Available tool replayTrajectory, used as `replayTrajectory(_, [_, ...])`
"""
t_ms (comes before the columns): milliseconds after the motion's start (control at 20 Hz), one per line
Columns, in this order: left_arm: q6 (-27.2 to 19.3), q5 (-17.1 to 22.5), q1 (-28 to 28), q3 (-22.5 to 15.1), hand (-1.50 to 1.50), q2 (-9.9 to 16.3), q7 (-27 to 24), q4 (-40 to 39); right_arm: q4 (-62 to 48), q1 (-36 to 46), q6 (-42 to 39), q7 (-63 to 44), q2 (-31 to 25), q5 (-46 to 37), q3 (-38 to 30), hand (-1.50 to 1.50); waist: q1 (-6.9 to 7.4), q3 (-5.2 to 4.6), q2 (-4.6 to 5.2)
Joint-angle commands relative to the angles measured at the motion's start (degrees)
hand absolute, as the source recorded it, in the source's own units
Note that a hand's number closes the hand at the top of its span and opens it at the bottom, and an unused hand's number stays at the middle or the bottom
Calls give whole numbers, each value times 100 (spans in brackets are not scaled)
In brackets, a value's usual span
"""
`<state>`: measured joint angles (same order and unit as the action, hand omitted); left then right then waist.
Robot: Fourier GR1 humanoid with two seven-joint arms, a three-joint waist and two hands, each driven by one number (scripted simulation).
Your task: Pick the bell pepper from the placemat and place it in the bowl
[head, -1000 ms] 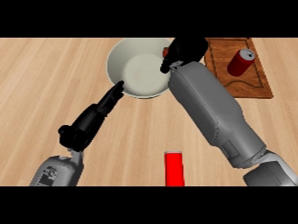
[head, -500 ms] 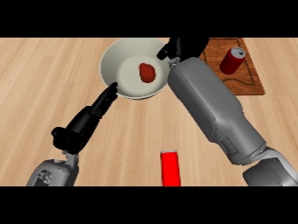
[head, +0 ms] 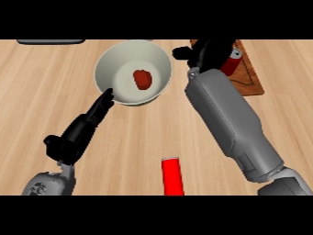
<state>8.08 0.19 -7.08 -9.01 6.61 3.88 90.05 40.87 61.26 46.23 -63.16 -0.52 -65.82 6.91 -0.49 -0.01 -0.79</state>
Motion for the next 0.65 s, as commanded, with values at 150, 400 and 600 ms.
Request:
replayTrajectory(150, [-129,17,170,188,0,52,126,10,1440,-1369,939,-826,50,-512,-65,-150,-374,1,-115])
replayTrajectory(400, [-72,60,246,190,0,82,73,215,2906,-2824,888,-729,50,-618,428,-150,-347,-1,-114])
replayTrajectory(600, [-33,121,395,271,0,87,-120,84,4459,-4105,588,-424,51,-489,767,-150,-383,-5,-77])
